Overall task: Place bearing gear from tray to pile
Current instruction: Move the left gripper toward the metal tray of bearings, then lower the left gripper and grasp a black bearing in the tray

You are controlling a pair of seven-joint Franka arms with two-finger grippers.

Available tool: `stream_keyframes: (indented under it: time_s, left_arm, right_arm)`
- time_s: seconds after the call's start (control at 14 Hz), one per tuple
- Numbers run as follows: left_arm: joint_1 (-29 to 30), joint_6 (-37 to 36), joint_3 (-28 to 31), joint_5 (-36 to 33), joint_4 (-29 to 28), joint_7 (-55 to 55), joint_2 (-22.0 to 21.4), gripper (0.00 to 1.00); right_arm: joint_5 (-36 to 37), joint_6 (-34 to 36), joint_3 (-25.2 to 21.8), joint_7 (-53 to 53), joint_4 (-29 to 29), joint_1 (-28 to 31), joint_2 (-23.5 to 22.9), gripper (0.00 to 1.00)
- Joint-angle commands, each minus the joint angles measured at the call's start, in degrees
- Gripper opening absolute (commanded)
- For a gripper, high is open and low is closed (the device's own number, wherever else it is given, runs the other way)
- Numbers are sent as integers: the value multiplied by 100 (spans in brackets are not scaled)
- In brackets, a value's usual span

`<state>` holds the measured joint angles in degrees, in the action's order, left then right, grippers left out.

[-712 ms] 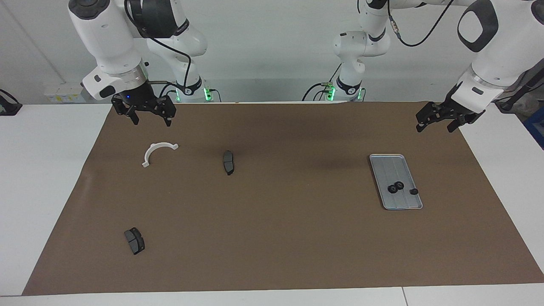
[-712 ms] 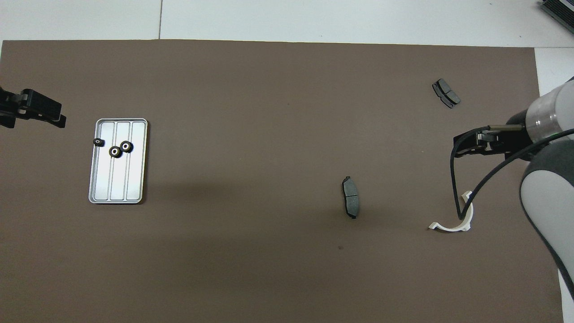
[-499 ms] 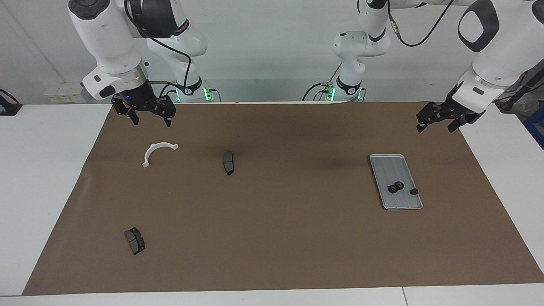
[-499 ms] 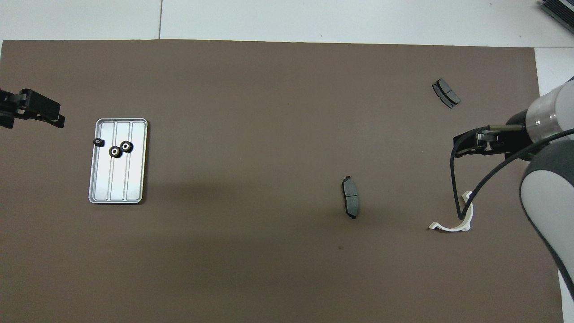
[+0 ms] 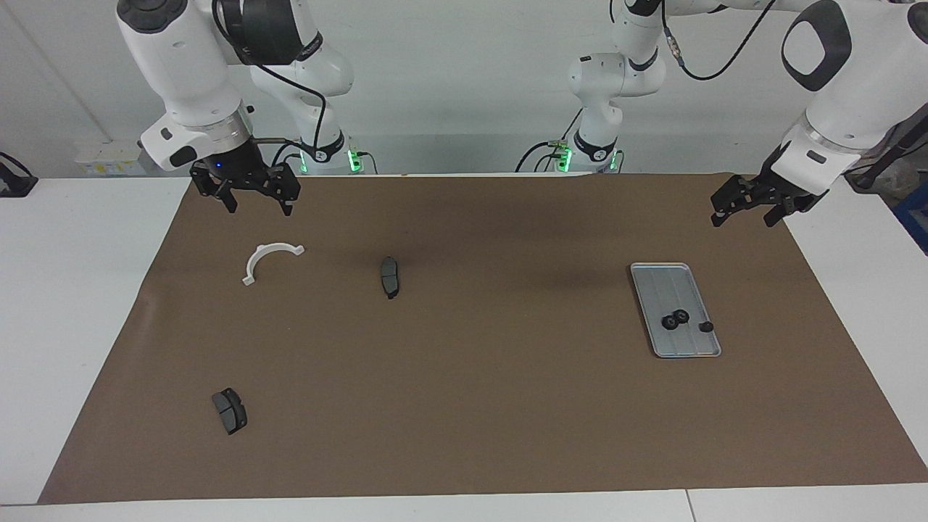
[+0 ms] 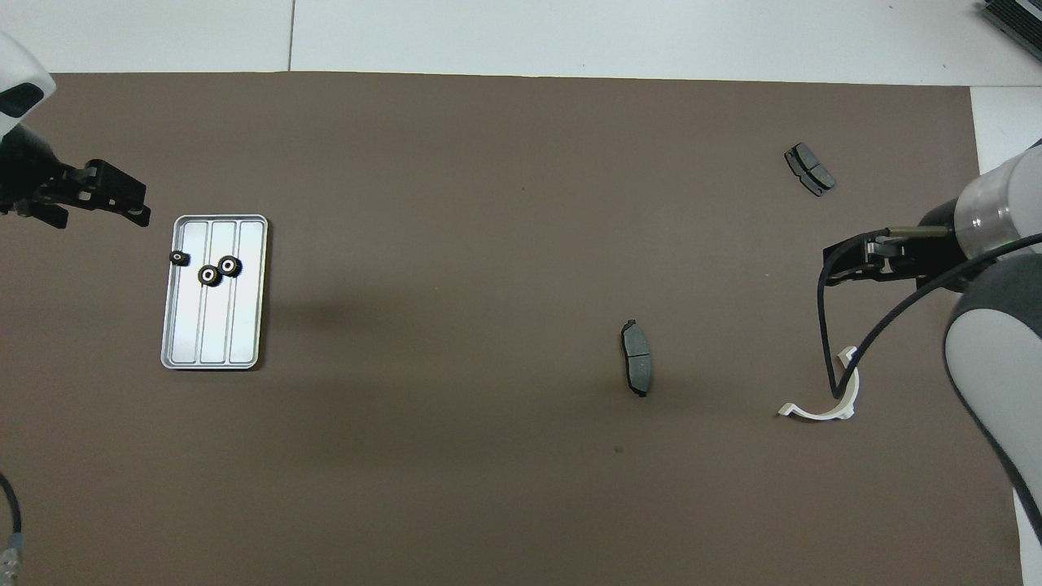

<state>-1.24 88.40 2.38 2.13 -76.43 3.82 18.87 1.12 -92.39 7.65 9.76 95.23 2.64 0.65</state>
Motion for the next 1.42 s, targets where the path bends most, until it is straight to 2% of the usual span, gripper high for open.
stream_keyframes:
  time_s: [0.0, 0.21, 0.5, 0.71, 0.93, 1.35]
  left_arm:
    - [-16, 894, -9, -63, -379, 40, 388, 100]
    - [-43, 1837, -27, -63, -811, 547, 775, 100]
    - [27, 1980, -27, -46, -917, 2337, 1083, 100]
    - [98, 1962, -18, -46, -1268, 3571, 1092, 87]
    - [80, 1945, -18, -46, -1409, 4072, 1101, 82]
    - [-122, 1909, -9, -46, -1567, 4145, 1083, 76]
  right_arm:
    - [-95, -7, 53, 35, 74, 88, 84, 100]
    - [-95, -7, 53, 44, 74, 88, 84, 100]
    - [-95, -7, 53, 44, 74, 88, 84, 100]
    - [-95, -7, 53, 35, 74, 70, 84, 100]
    - [-95, -7, 53, 35, 74, 52, 84, 100]
    - [-95, -7, 53, 35, 74, 52, 84, 100]
